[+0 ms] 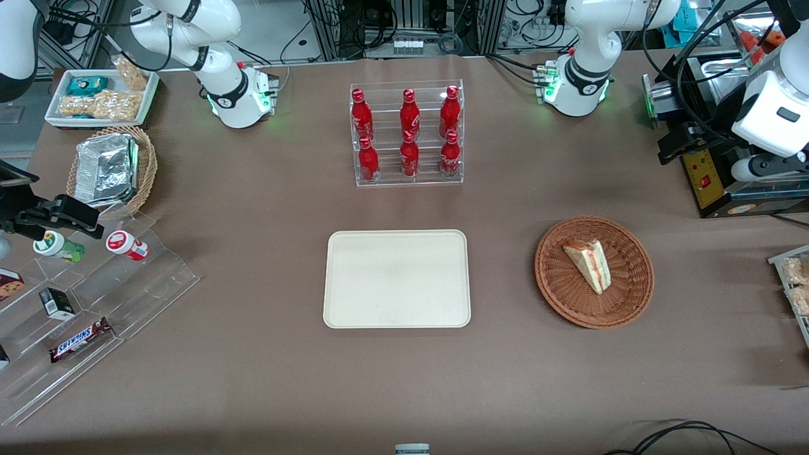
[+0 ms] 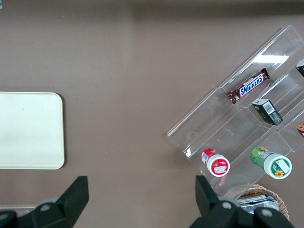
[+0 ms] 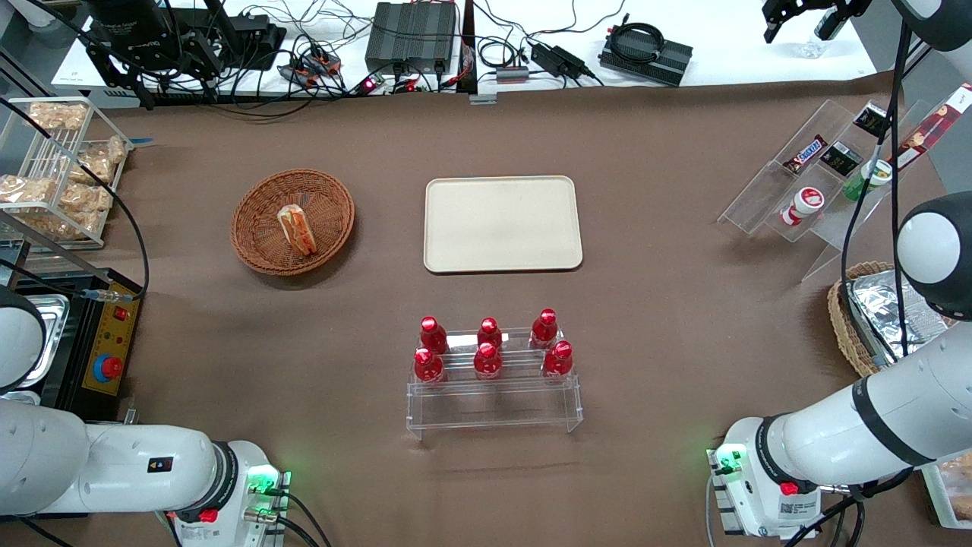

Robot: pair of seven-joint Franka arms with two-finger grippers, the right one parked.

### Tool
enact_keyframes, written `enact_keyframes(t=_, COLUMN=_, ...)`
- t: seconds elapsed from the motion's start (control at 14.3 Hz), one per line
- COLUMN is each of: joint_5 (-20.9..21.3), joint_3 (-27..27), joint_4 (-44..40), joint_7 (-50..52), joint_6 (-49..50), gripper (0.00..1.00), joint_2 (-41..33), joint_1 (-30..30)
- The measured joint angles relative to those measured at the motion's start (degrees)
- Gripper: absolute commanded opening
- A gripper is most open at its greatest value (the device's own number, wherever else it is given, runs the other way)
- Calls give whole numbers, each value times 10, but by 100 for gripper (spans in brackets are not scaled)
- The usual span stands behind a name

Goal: Place sandwich from basket to tray
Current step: 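Move the left gripper out over the woven basket with the sandwich, then lower the open left gripper onto the wrapped sandwich in the basket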

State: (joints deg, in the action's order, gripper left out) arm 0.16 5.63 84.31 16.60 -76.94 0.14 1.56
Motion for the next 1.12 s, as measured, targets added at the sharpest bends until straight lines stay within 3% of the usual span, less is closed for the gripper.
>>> enact_keyframes(t=0.49, joint_5=1, joint_3=0, joint_4=5, joint_7=1, joint_6=1, gripper=100, joint_2=9, joint_1=-5)
enact_keyframes(t=0.77, joint_5=1, joint_3=-1, joint_4=33, joint_7=48, joint_6=-1, gripper=100, joint_2=54, joint_1=-26)
enact_keyframes(t=1.12, joint_5=1, joint_3=3, joint_4=124, joint_7=208, joint_6=-159, gripper=100, joint_2=88, joint_1=-23)
